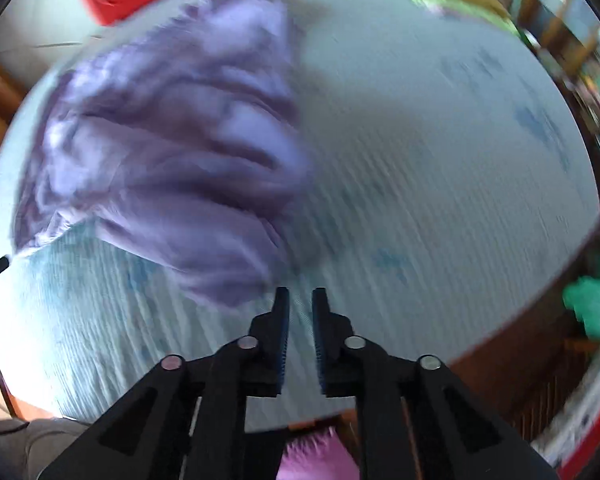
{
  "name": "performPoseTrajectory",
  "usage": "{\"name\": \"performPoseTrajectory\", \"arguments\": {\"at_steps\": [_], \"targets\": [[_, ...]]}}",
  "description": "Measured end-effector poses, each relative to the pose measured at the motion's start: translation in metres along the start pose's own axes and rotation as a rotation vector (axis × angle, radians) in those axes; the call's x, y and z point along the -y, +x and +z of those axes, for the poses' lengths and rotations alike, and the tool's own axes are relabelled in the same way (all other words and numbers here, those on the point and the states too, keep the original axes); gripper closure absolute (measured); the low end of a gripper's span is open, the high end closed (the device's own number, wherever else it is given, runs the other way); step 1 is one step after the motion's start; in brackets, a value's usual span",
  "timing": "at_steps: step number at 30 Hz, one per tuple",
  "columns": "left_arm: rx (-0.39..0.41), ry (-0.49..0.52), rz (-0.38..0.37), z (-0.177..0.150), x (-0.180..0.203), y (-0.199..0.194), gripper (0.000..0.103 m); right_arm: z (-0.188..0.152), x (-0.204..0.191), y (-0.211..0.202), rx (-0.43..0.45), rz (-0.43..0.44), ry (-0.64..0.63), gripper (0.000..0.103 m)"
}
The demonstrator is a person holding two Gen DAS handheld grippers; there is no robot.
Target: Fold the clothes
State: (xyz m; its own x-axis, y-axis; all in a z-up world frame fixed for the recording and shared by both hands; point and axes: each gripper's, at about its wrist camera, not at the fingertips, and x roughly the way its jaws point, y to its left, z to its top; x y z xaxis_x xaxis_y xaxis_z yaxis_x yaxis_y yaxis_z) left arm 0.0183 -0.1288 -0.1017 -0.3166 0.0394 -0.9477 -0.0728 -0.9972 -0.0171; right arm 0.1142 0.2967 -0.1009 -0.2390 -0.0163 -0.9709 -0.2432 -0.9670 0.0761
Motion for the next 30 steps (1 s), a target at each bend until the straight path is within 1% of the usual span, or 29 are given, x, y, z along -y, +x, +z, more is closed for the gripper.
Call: {"name": "performPoseTrajectory", "arguments": {"at_steps": [1,2,3,4,6,7,9,11,13,15,19,20,21,22,23,24,26,28,30], "targets": [[0.013,-0.002,-0.003,0.000,-0.001,-0.003,0.096,-0.002,0.005,0.002,-0.013,-0.002,0.023,0.088],[0.032,0.004,0.005,0.000,0.000,-0.008,0.093,-0.006,0.005,-0.003,0.006,0.019,0.022,0.083],[0.047,0.009,0.013,0.000,0.000,-0.010,0.085,-0.009,0.006,-0.007,0.024,0.039,0.022,0.080],[0.061,0.013,0.011,0.001,0.001,-0.012,0.081,-0.012,0.003,-0.008,0.032,0.049,0.007,0.079],[0.075,0.032,0.012,0.001,0.005,-0.011,0.081,-0.015,-0.006,-0.003,0.023,0.071,-0.021,0.079],[0.079,0.049,0.025,0.000,0.008,-0.009,0.081,-0.016,-0.012,0.001,0.020,0.072,-0.030,0.079],[0.073,0.084,0.039,-0.004,0.015,-0.005,0.081,-0.020,-0.018,0.006,0.023,0.080,-0.035,0.079],[0.062,0.103,0.037,-0.005,0.020,0.002,0.081,-0.022,-0.023,0.011,0.030,0.100,-0.030,0.079],[0.056,0.111,0.040,-0.004,0.025,0.006,0.081,-0.022,-0.030,0.017,0.035,0.091,-0.050,0.079],[0.052,0.114,0.035,-0.003,0.030,0.010,0.081,-0.021,-0.036,0.024,0.028,0.082,-0.073,0.079],[0.065,0.138,-0.014,0.002,0.042,0.012,0.081,-0.020,-0.044,0.033,0.031,0.070,-0.093,0.079],[0.057,0.145,-0.009,0.003,0.045,0.016,0.082,-0.018,-0.045,0.033,0.039,0.077,-0.096,0.079],[0.047,0.153,0.000,0.005,0.048,0.020,0.094,-0.017,-0.046,0.033,0.048,0.084,-0.099,0.079],[0.036,0.160,0.009,0.006,0.051,0.024,0.101,-0.016,-0.047,0.033,0.056,0.091,-0.102,0.081],[0.039,0.160,0.016,0.007,0.053,0.025,0.101,-0.014,-0.048,0.034,0.064,0.098,-0.105,0.098],[0.046,0.153,0.016,0.007,0.052,0.021,0.102,-0.013,-0.048,0.034,0.073,0.105,-0.108,0.101],[0.060,0.139,0.014,0.005,0.048,0.009,0.102,-0.011,-0.042,0.024,0.078,0.155,-0.070,0.101],[0.080,0.136,0.012,0.001,0.042,-0.013,0.102,-0.011,-0.035,0.001,0.091,0.214,-0.054,0.101],[0.112,0.144,0.028,0.002,0.039,-0.036,0.102,-0.007,-0.029,-0.025,0.119,0.272,-0.037,0.101]]}}
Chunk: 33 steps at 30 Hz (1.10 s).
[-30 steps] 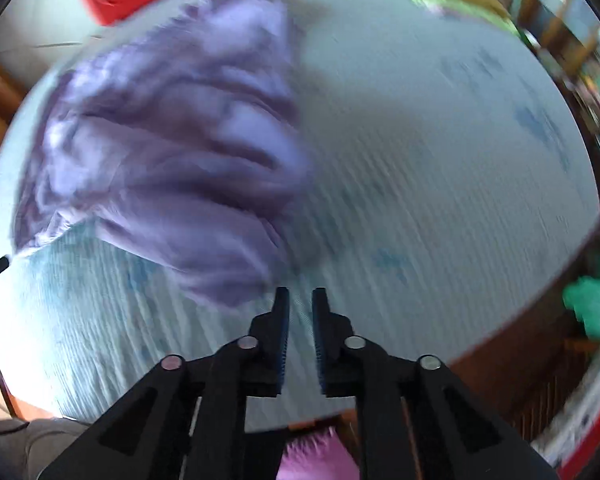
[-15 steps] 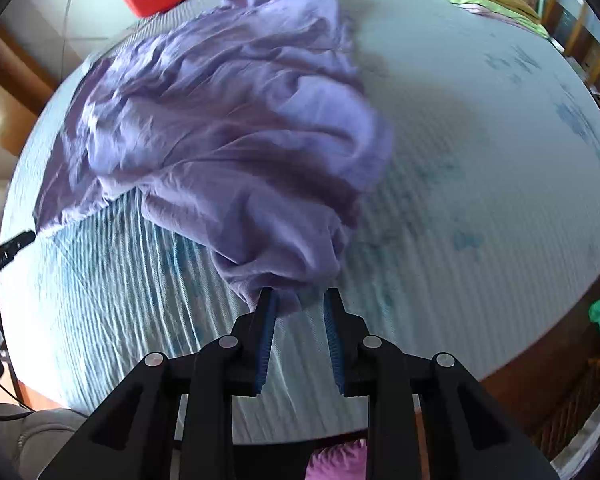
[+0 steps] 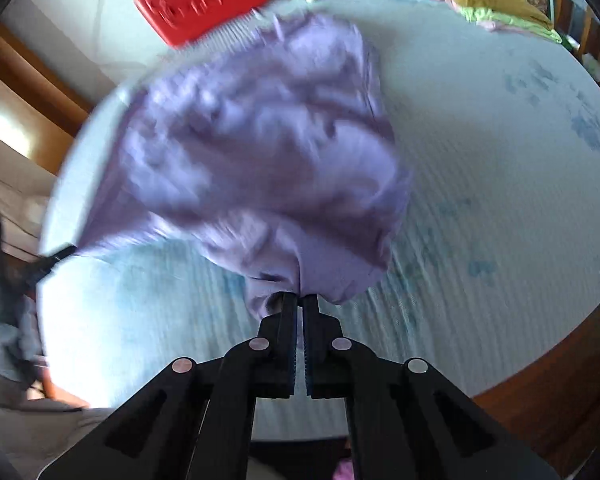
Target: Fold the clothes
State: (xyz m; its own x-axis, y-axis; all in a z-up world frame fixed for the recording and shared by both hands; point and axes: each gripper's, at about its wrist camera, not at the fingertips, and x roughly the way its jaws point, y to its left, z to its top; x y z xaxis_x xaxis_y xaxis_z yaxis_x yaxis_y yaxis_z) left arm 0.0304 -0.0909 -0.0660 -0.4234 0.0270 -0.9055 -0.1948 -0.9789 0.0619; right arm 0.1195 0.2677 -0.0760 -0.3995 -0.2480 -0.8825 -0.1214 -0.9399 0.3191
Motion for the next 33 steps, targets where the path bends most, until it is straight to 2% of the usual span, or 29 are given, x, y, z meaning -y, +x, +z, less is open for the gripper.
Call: {"name": "performPoseTrajectory", "arguments": {"at_steps": [3,5,7,9,11,13,16,20,27,29,33], "targets": [[0.027,-0.015,0.009,0.014,-0.007,-0.021,0.102,0.031,0.000,-0.025,0.063,0.073,0.023,0.101],[0.051,-0.024,0.011,0.037,-0.008,-0.015,0.102,0.060,0.000,-0.031,0.104,0.121,0.029,0.101],[0.058,-0.020,0.023,0.053,-0.011,-0.007,0.102,0.086,-0.003,-0.024,0.098,0.123,0.020,0.101],[0.049,-0.073,-0.004,0.054,-0.023,-0.002,0.101,0.109,-0.008,-0.012,0.087,0.084,0.000,0.101],[0.028,-0.105,-0.011,0.043,-0.031,-0.003,0.100,0.123,-0.004,-0.004,0.077,0.084,0.009,0.101],[-0.004,-0.108,0.006,0.029,-0.035,0.003,0.092,0.137,0.004,0.005,0.069,0.092,0.032,0.101],[-0.049,-0.124,0.013,0.009,-0.039,0.015,0.083,0.151,0.011,0.016,0.054,0.093,0.047,0.101],[-0.107,-0.183,0.004,-0.008,-0.045,0.040,0.080,0.161,0.015,0.025,0.033,0.085,0.040,0.101],[-0.099,-0.248,-0.072,-0.006,-0.038,0.061,0.080,0.159,0.024,0.022,0.013,0.059,0.046,0.101],[-0.116,-0.254,-0.044,-0.006,-0.036,0.069,0.080,0.158,0.027,0.020,0.014,0.052,0.054,0.101],[-0.083,-0.290,-0.009,-0.003,-0.036,0.073,0.080,0.154,0.035,0.017,0.020,0.045,0.075,0.101]]}}
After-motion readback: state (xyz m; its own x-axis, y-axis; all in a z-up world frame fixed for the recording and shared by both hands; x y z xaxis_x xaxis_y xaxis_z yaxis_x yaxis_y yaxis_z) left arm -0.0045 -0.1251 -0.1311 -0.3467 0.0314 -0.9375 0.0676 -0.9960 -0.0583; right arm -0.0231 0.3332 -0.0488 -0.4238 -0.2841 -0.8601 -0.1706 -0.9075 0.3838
